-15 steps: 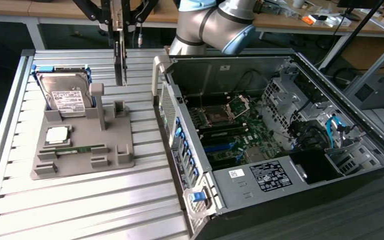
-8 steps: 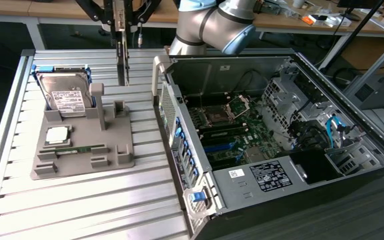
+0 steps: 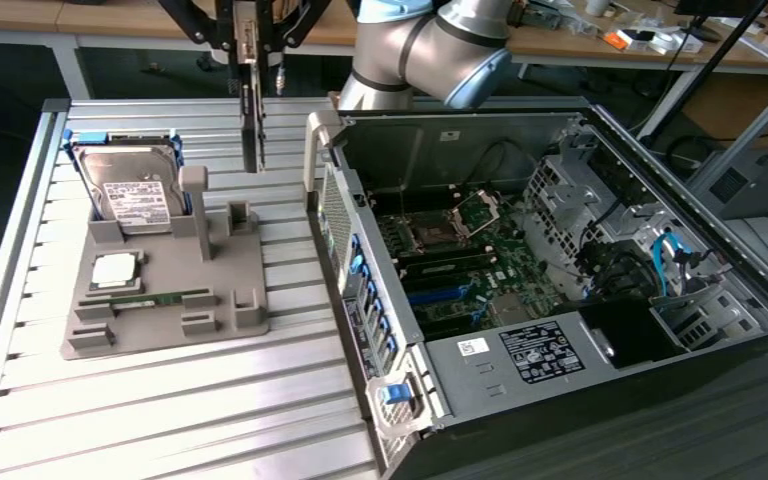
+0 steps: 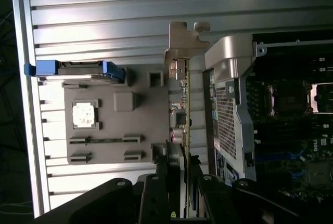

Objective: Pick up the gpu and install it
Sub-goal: 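Pick up the gpu and move the gpu toward the slot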

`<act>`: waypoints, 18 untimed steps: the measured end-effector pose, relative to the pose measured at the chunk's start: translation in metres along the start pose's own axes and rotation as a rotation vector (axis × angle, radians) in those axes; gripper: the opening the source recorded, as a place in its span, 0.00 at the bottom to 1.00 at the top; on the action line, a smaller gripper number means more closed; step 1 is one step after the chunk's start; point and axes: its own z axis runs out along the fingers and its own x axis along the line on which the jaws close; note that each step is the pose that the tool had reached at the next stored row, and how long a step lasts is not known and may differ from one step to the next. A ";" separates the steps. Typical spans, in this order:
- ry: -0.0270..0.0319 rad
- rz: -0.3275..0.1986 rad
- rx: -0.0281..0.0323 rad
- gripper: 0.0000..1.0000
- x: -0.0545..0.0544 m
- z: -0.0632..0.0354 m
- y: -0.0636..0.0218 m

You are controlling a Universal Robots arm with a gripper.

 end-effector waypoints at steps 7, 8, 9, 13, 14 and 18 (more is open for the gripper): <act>0.0000 0.000 0.0000 0.27 -0.005 0.0001 -0.0012; 0.0000 0.000 0.0000 0.27 -0.006 0.0001 -0.0014; 0.0000 0.000 0.0000 0.27 -0.006 0.0001 -0.0017; 0.0001 0.000 0.0000 0.27 -0.009 0.0001 -0.0037; 0.0001 0.000 0.0000 0.27 -0.010 0.0001 -0.0042; 0.0001 0.000 0.0000 0.27 -0.013 0.0001 -0.0063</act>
